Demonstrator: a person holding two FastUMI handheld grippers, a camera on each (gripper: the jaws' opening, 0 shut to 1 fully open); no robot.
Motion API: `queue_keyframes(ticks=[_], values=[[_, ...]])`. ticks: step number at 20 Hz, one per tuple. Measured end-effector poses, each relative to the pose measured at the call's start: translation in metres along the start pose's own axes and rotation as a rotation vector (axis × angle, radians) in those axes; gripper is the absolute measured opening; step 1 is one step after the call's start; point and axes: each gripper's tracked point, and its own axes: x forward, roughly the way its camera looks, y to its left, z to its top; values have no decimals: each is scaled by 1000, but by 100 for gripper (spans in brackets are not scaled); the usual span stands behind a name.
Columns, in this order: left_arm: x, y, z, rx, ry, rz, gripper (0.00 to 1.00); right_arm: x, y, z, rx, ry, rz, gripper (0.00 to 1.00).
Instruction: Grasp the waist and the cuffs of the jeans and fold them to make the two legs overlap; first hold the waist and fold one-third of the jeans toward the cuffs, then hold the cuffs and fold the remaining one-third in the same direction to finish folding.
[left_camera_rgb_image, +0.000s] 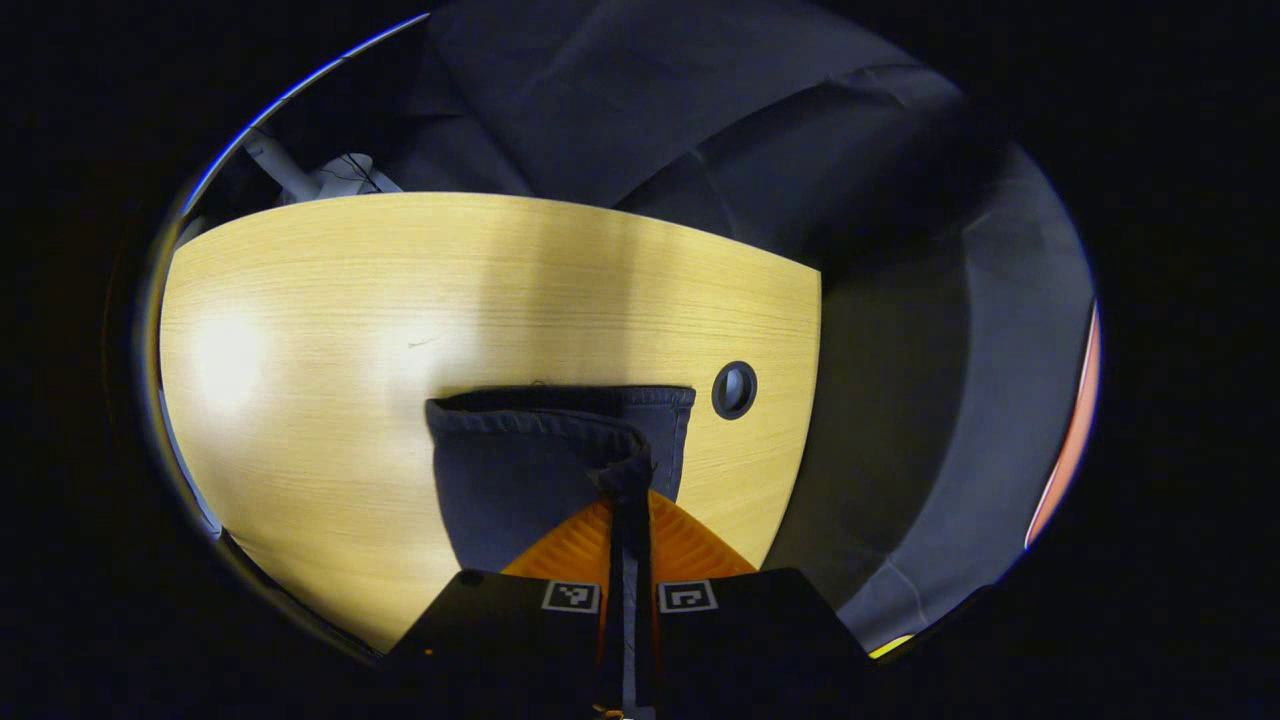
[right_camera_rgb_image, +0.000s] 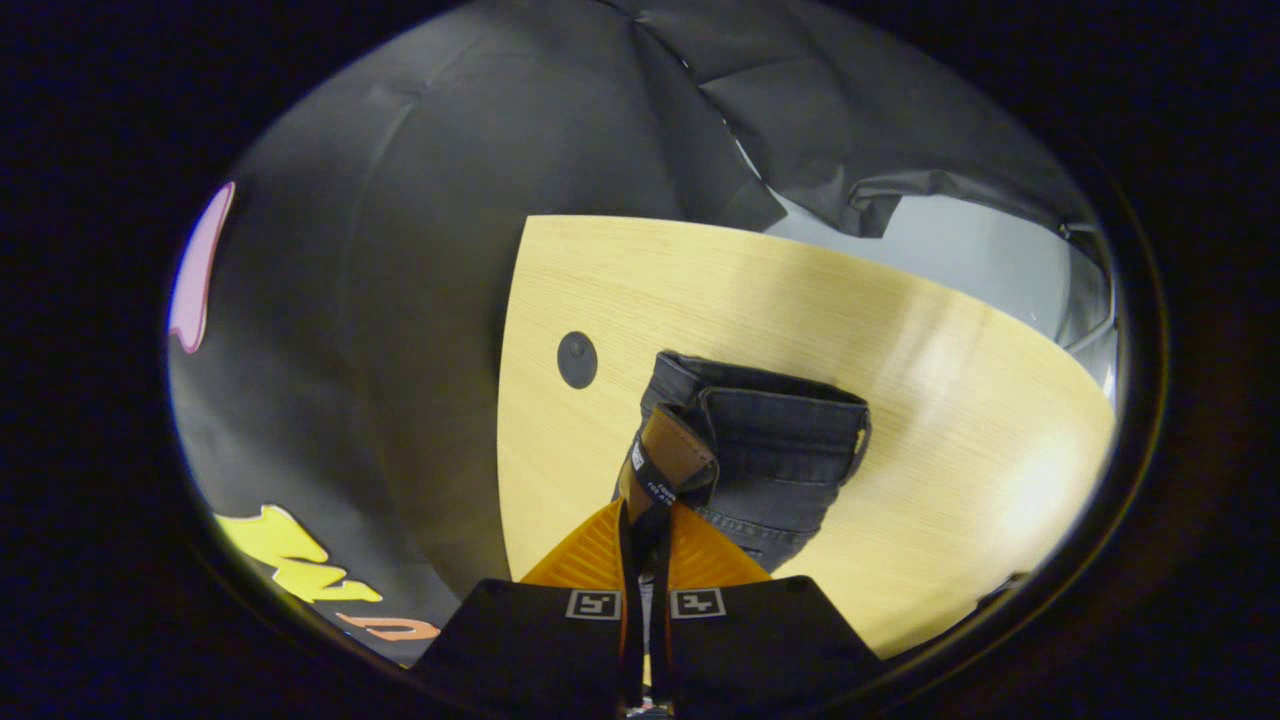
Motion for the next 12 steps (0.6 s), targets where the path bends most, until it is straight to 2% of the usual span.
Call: queue_keyframes(ticks=[4, 6, 7, 8, 9, 10, 11, 12], values=[[22, 7, 3, 13, 26, 17, 7, 21, -2, 6, 30, 8, -2, 4], [25, 2, 0, 40, 40, -3, 8, 25, -5, 8, 40, 6, -18, 4], [23, -1, 1, 49, 34, -6, 12, 27, -7, 9, 45, 4, -32, 5], [24, 0, 1, 59, 29, -7, 18, 30, -7, 9, 50, -1, -39, 9], [25, 0, 0, 67, 30, 0, 13, 31, -7, 11, 55, -12, -41, 13], [22, 1, -2, 69, 27, 7, 35, 28, -4, 13, 60, -26, -32, 23], [18, 0, -2, 64, 22, 3, 41, 26, -4, 15, 58, -40, -29, 28], [17, -1, -2, 60, 15, 6, 63, 21, -3, 18, 54, -58, -19, 30]])
